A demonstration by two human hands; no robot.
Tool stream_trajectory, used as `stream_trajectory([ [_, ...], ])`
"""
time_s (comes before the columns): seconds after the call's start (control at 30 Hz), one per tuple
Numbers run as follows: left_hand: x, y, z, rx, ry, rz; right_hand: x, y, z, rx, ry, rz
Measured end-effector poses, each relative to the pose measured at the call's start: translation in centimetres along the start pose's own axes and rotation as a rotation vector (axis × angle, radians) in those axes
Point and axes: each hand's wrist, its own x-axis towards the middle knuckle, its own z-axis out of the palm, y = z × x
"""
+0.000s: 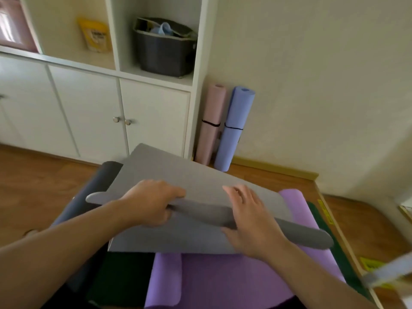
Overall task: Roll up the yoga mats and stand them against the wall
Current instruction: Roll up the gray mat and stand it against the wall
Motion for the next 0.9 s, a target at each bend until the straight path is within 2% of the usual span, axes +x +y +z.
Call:
stream_trajectory([
  [0.07,0.3,-1.0,0.4,-0.042,-0.010,-0.048,1.0,0.4,1.4,-0.187,-0.001,-0.004],
  [0.2,1.1,-3.7,0.9,-0.126,-0.077,-0.157,2.9,-0.2,3.4,-0.348,0.161,-0.108],
  [0.27,1.4,-5.1,0.9,-0.228,-0.118,-0.222,4.1,0.0,4.1,-0.353,0.145,-0.122],
  [0.33,1.5,-5.6,0.8,-0.270,-0.146,-0.194,5.1,0.5,5.0,-0.335,0.056,-0.117],
  [0.43,1.7,-4.5,1.6,-0.099,-0.117,-0.124,6.4,0.8,5.9,-0.269,-0.099,-0.102],
  [0.57,1.8,-1.5,4.4,0.239,0.134,-0.074,7.5,0.0,5.0,-0.127,-0.158,-0.129],
  [0.7,2.8,0.0,7.2,0.319,0.139,-0.108,7.6,0.0,4.7,0.046,-0.237,-0.088],
  [0.8,3.3,0.1,6.3,0.302,0.114,-0.102,7.0,0.1,4.8,-0.029,-0.176,-0.085],
  [0.9,4.0,-0.2,5.4,0.205,-0.037,-0.092,5.8,-0.3,4.5,-0.212,0.009,-0.062],
])
